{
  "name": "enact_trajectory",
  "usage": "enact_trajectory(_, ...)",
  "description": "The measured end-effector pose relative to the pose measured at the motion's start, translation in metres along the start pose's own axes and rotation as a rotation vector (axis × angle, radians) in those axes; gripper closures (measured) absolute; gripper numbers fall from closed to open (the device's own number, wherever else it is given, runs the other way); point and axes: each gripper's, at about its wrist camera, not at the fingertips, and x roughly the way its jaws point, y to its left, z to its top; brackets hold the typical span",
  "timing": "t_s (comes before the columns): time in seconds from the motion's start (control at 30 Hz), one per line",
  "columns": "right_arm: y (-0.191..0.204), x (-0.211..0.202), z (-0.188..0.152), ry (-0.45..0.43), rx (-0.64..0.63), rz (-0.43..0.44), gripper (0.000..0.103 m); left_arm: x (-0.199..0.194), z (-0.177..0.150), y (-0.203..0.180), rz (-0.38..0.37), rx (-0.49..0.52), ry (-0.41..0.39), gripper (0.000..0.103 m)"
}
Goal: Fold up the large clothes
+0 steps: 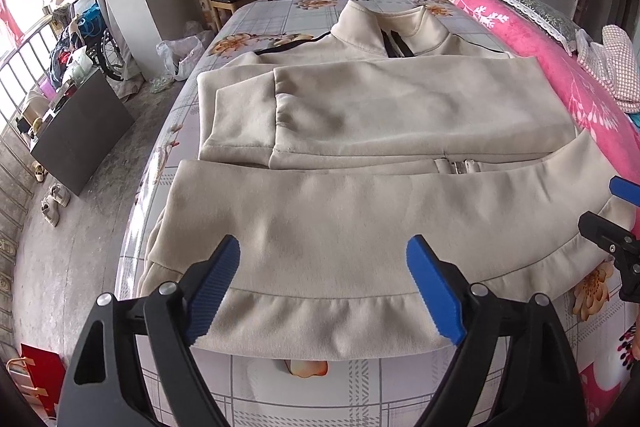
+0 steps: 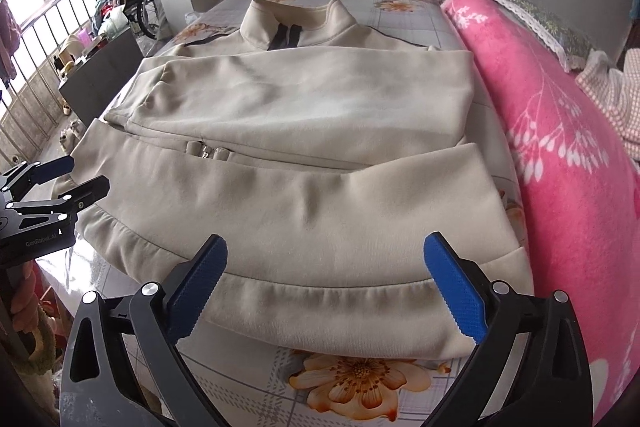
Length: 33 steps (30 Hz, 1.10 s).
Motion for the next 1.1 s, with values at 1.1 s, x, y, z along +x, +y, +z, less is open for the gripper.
enact_trajectory(1.1,0.005,0.071,0.023,0.157,-0.096,0.017,0.008,0.069,0.024,0.021,-0.033,-0.039,0.054,0.005)
